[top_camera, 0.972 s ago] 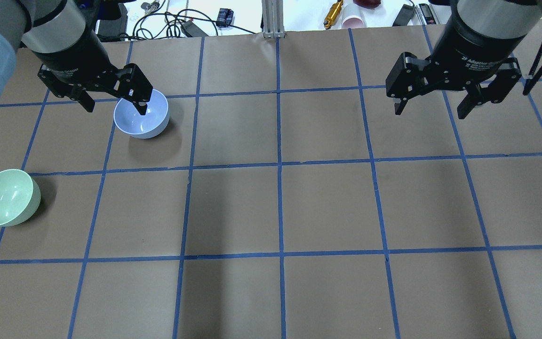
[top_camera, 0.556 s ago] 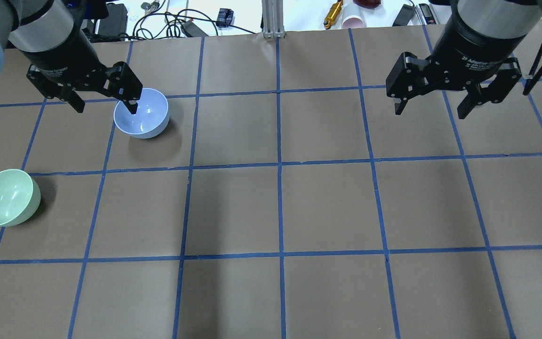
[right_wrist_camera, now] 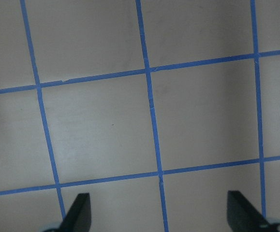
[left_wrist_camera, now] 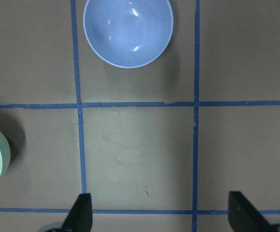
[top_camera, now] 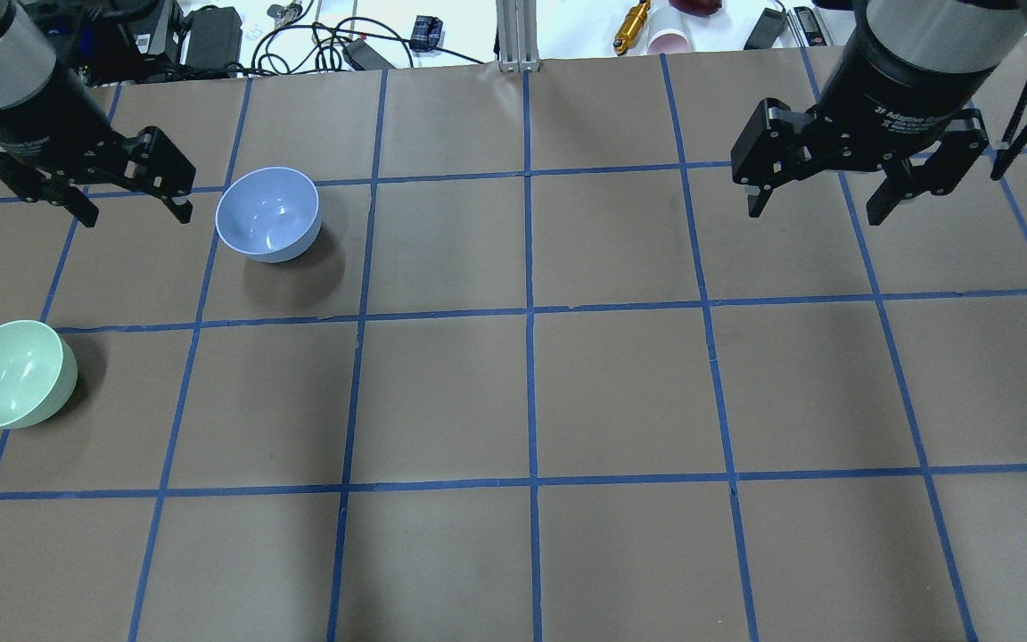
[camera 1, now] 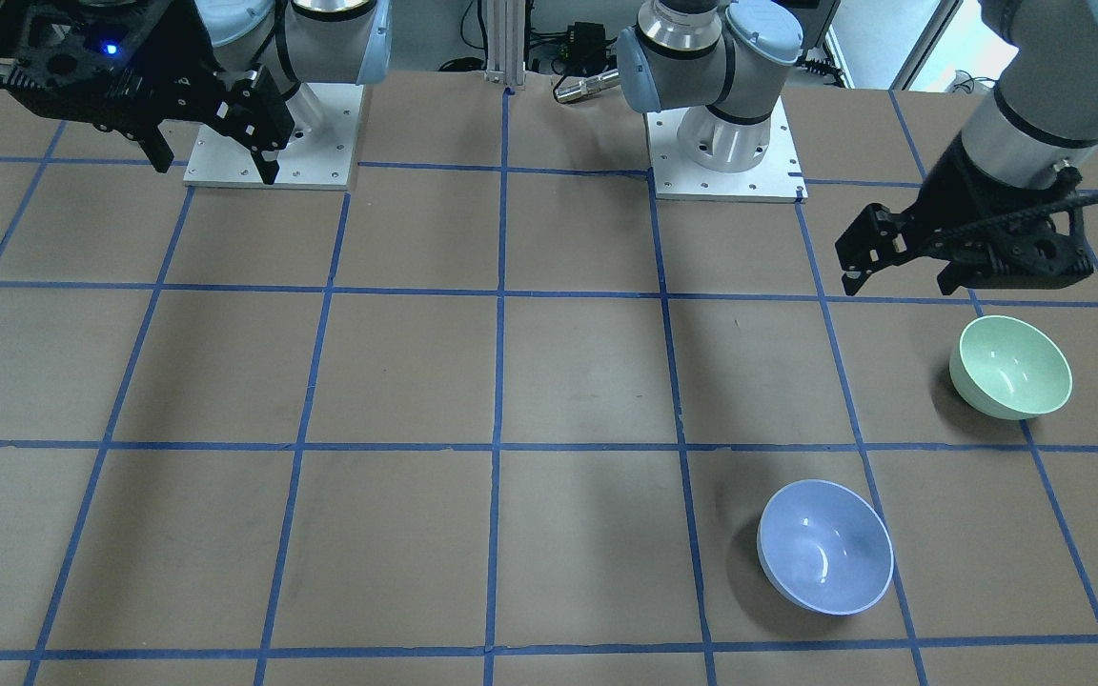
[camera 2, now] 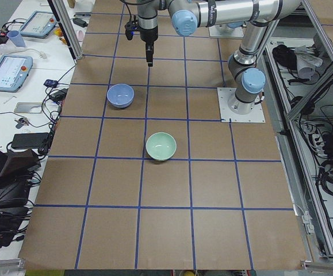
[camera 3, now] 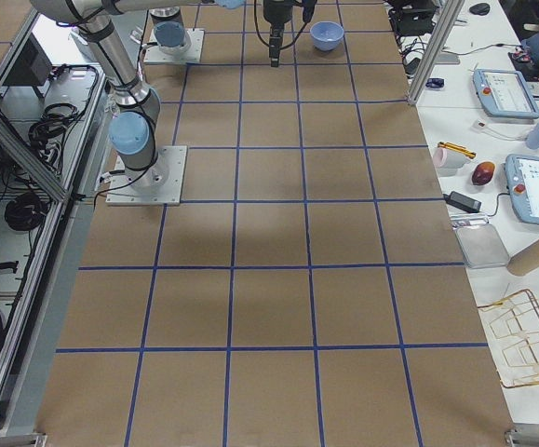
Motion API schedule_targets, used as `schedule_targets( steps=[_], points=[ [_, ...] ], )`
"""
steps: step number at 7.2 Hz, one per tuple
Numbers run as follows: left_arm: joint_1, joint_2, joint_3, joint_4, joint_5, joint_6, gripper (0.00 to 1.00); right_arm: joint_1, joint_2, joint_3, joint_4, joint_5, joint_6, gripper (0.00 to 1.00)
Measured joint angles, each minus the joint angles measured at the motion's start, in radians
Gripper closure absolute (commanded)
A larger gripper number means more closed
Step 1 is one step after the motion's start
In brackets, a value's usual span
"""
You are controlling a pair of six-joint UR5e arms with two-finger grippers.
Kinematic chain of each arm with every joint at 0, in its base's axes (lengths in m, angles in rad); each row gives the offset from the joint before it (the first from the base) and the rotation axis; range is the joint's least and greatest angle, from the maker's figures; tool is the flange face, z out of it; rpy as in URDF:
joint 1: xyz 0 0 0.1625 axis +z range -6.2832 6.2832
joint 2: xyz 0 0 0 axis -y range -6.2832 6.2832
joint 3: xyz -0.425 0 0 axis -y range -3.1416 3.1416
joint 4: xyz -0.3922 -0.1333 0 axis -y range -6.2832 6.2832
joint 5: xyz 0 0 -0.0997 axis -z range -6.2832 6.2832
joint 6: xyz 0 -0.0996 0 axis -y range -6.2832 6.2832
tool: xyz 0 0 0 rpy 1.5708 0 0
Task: Stack green bowl on blue bowl
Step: 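Move the left gripper toward the light green bowl nearer the robot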
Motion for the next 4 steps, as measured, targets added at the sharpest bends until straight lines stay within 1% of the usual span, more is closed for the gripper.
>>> schedule_targets(
  steps=[1,4],
  points=[
    [0.064,-0.005,-0.03,0.018,0.0,0.07,0.0,0.0,0.0,0.0,0.0,0.0,0.0,0.0],
    [0.222,-0.053,-0.108,0.148,-0.002,0.262,0.0,0.0,0.0,0.0,-0.001,0.0,0.0,0.0]
  ],
)
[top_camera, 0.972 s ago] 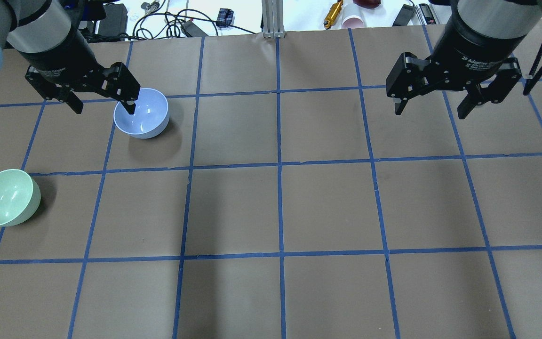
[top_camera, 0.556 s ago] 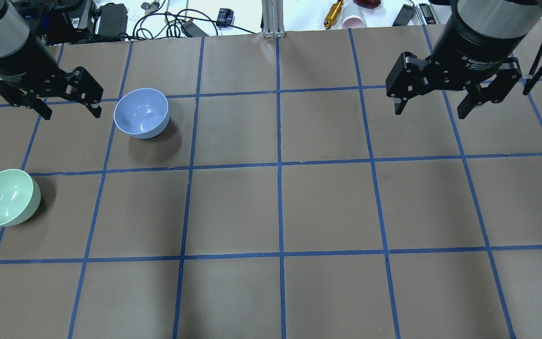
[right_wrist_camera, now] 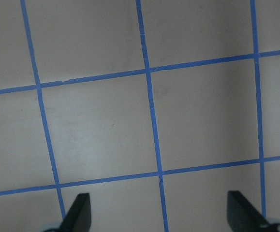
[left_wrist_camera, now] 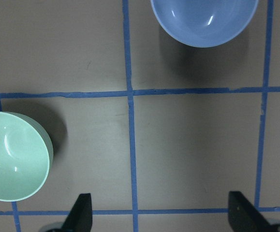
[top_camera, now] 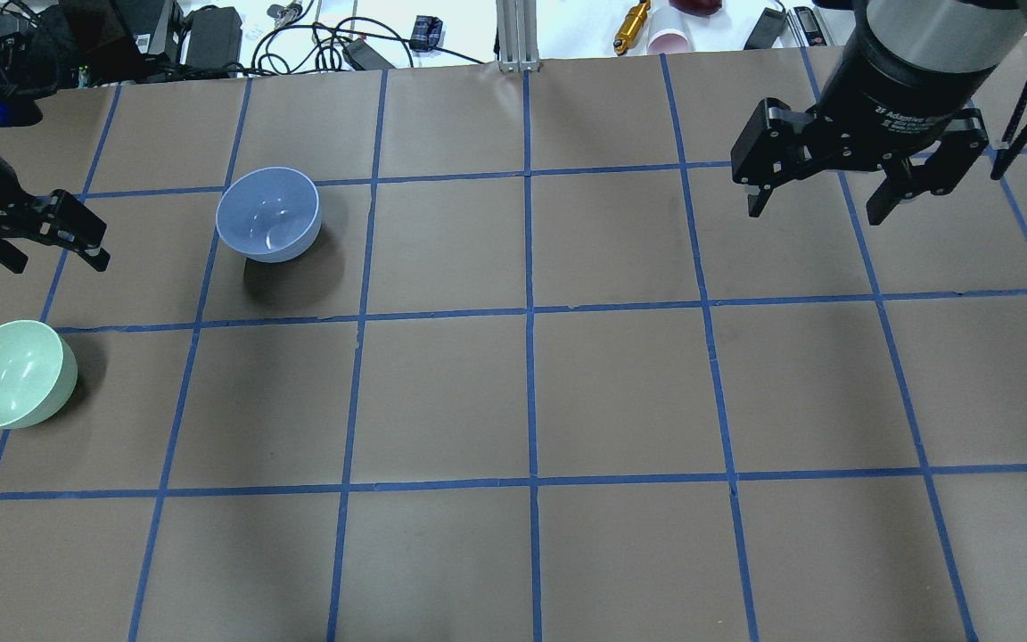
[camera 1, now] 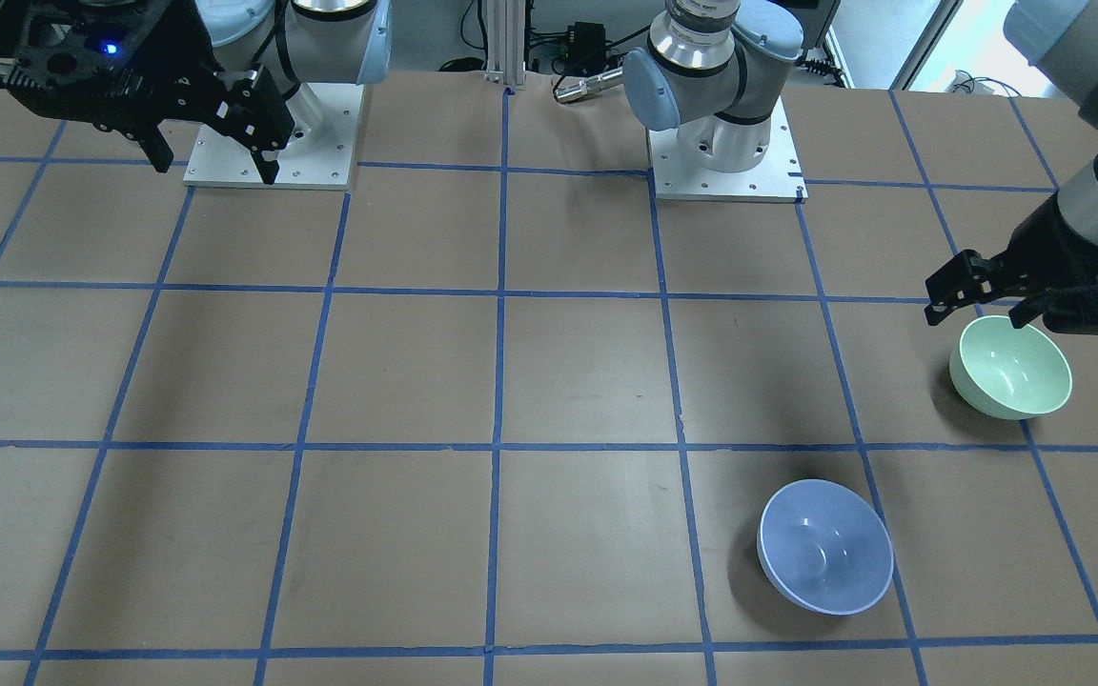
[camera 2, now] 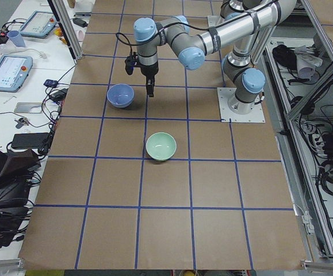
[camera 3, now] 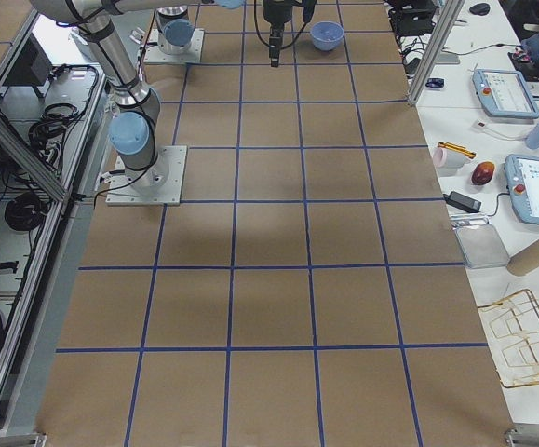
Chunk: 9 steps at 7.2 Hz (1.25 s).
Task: Stack green bowl on blue bowl
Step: 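Move the left gripper toward the light green bowl nearer the robot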
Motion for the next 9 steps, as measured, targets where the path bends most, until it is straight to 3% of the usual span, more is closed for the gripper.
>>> schedule_targets(
  steps=[9],
  points=[
    [0.344,-0.192,-0.011,0.235,-0.079,0.479,0.0,0.0,0.0,0.001,0.001,0.0,0.0,0.0]
  ],
)
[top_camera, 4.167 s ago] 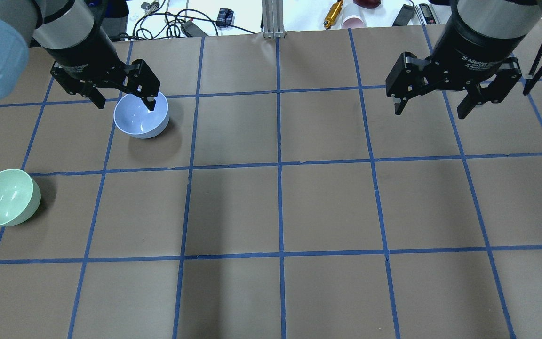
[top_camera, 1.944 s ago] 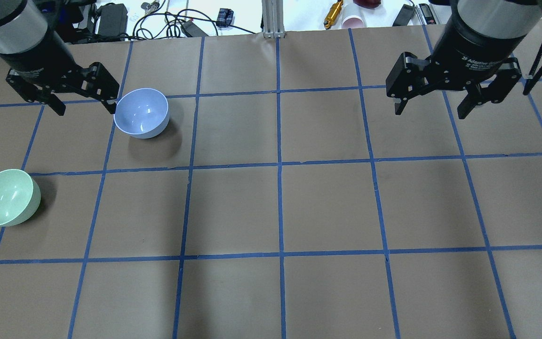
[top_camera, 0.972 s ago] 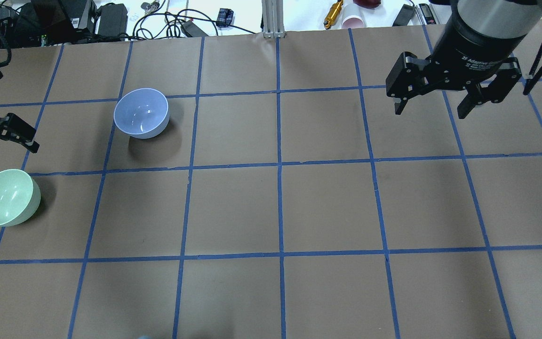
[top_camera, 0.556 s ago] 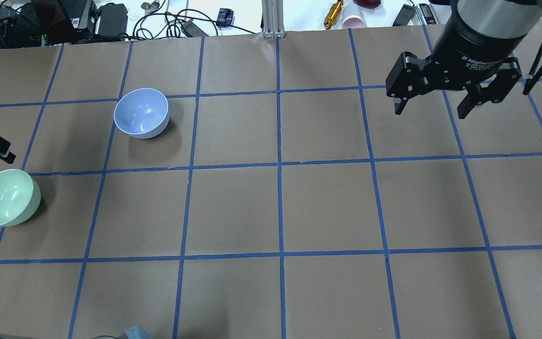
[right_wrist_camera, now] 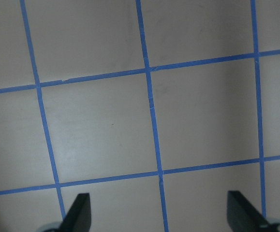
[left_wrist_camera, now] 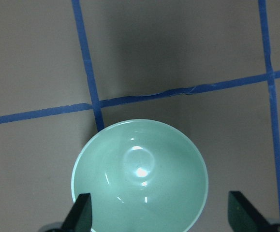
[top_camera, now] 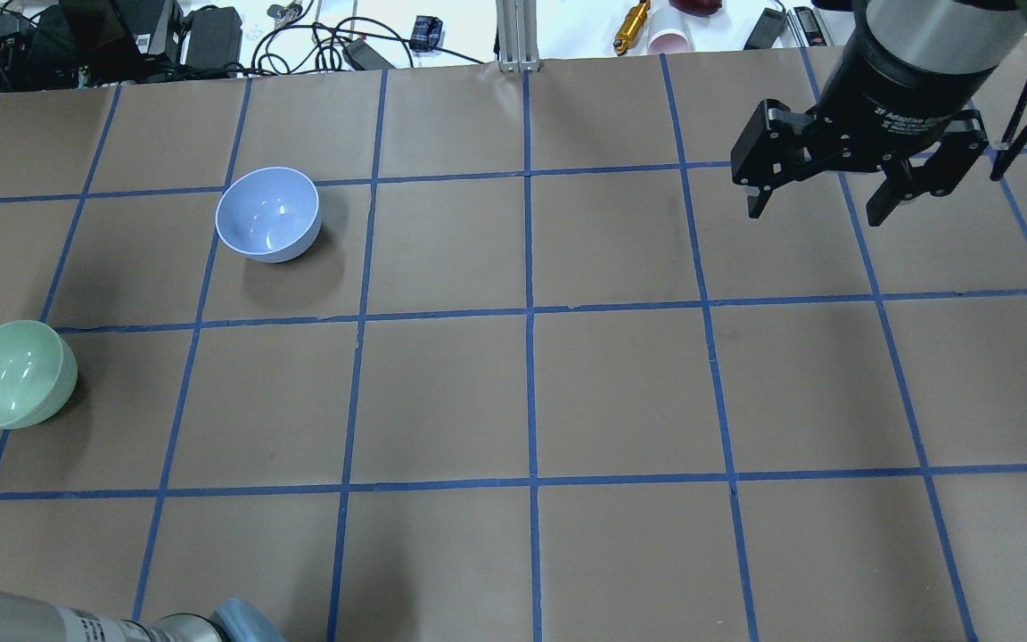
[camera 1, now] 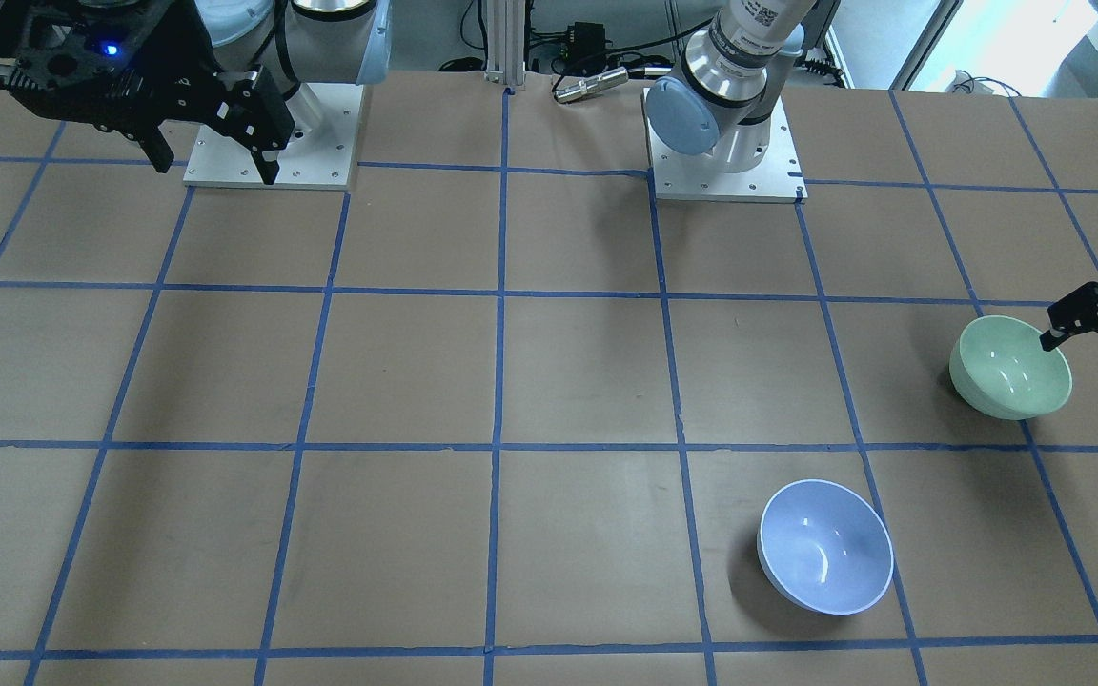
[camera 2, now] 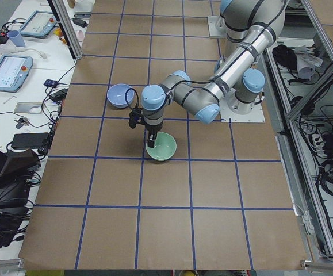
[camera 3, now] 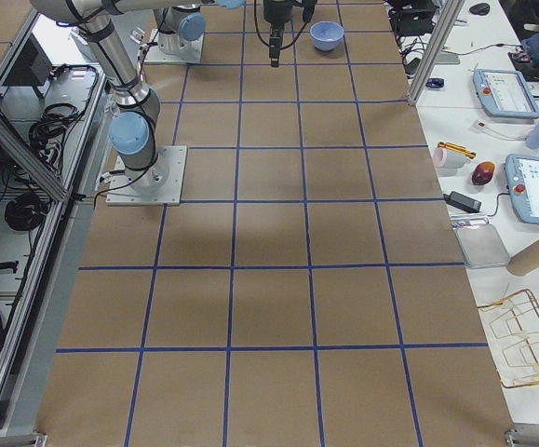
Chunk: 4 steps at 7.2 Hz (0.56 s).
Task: Stack green bowl on blue bowl
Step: 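Move the left gripper toward the light green bowl nearer the robot, then lower the left gripper onto the green bowl rim and grasp it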
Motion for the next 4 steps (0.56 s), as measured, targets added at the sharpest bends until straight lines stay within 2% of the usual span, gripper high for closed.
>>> schedule_targets(
  steps=[4],
  points=[
    [0.079,-0.095,-0.001,0.05,-0.046,0.082,0.0,0.0,0.0,-0.001,-0.001,0.0,0.0,0.0]
  ],
)
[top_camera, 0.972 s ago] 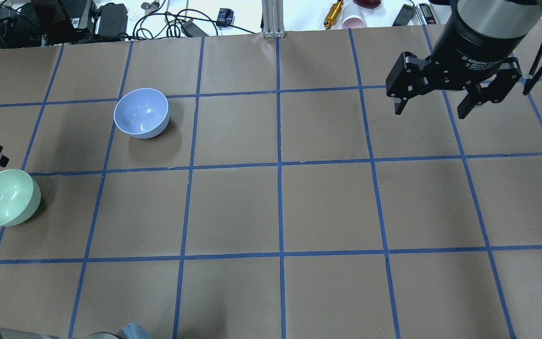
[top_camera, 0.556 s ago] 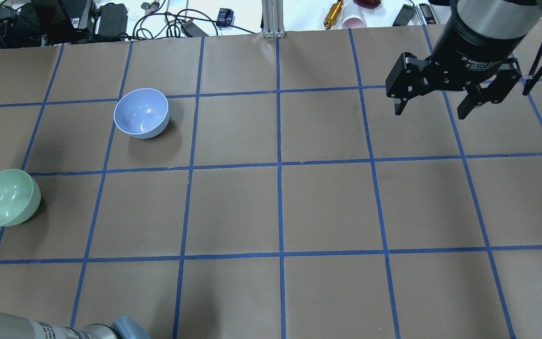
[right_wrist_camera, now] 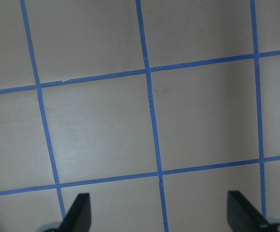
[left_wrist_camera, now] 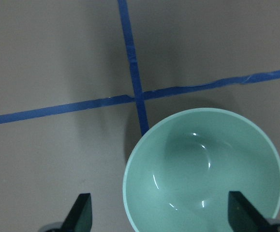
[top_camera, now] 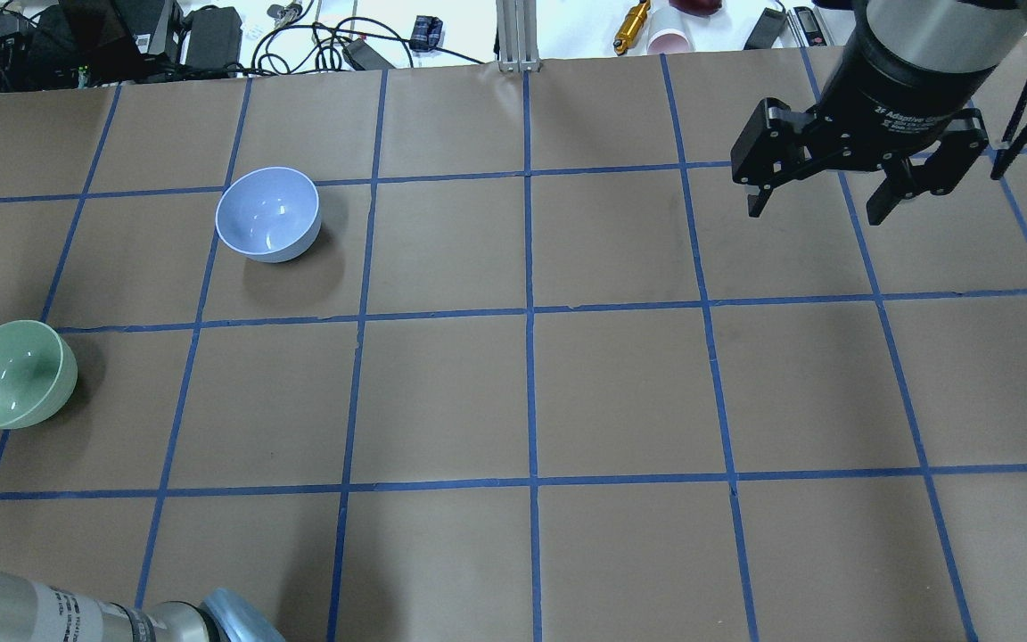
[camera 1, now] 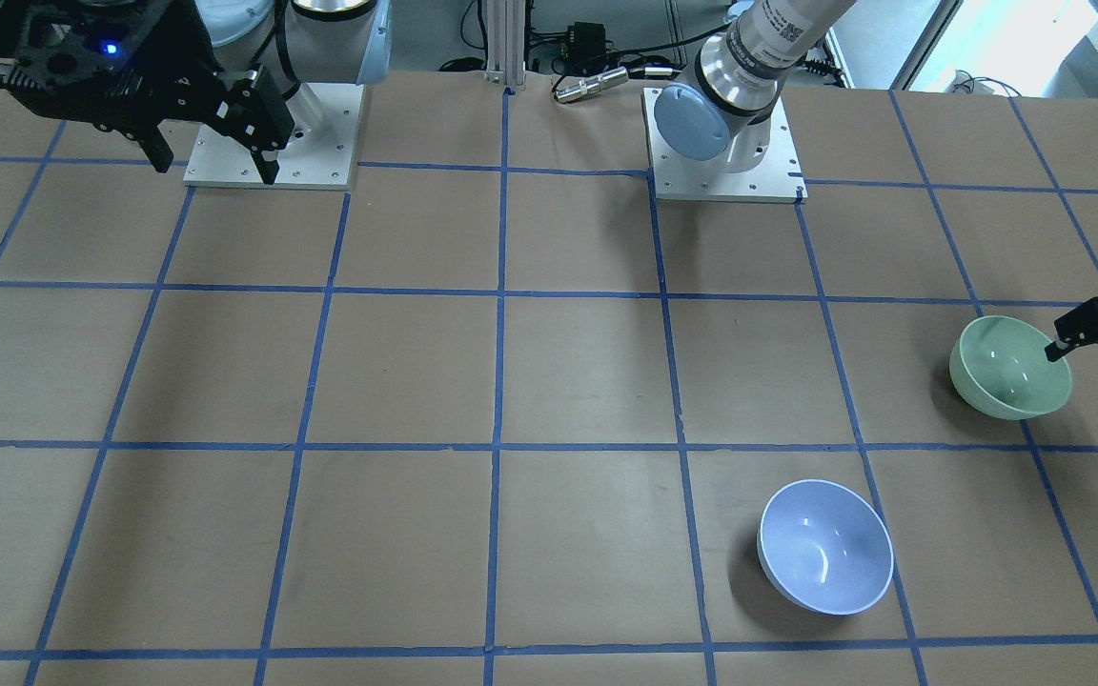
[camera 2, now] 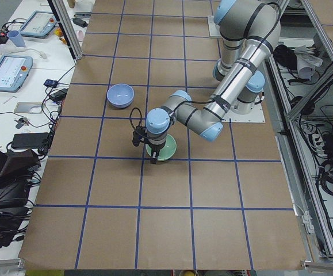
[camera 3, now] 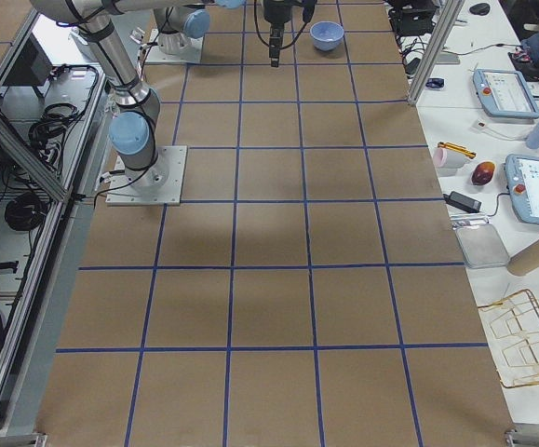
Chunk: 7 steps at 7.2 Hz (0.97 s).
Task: Stack green bowl on blue bowl
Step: 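Lower the left gripper onto the green bowl rim and grasp it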
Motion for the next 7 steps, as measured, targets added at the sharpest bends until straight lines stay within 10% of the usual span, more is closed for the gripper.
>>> schedule_targets(
  steps=[7],
  points=[
    [0.036,-0.134,-0.009,0.056,-0.021,0.04,0.0,0.0,0.0,0.0,0.0,0.0,0.0,0.0]
  ],
)
